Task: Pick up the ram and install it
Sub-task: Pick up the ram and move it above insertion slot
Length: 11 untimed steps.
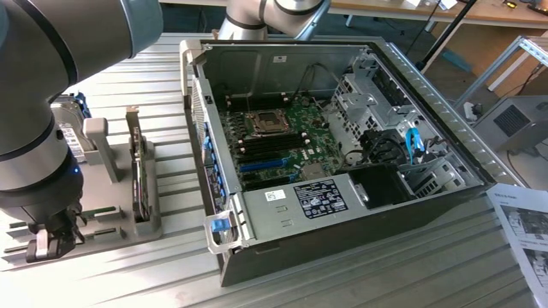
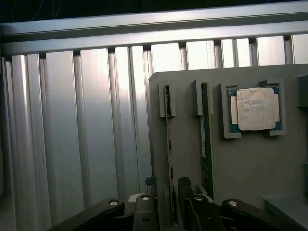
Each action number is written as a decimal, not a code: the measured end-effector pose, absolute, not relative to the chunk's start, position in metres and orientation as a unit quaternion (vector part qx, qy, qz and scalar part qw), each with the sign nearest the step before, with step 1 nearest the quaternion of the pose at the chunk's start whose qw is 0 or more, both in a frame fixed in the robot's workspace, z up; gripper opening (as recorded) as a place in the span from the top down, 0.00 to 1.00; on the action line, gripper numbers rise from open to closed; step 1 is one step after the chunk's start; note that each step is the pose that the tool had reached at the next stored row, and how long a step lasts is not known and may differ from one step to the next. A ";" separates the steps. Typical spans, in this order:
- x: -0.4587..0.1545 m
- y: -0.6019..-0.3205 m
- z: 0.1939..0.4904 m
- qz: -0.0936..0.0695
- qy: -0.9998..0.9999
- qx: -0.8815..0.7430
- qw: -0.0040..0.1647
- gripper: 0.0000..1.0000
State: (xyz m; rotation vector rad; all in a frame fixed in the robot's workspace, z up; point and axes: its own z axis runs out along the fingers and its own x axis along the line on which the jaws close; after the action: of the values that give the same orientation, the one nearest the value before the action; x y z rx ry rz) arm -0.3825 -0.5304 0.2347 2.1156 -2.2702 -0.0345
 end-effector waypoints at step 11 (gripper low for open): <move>-0.384 -0.530 0.230 -0.011 -0.731 0.682 0.019 0.69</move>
State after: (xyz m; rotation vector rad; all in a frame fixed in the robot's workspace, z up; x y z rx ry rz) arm -0.3836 -0.5304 0.2304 2.1156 -2.2700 -0.0346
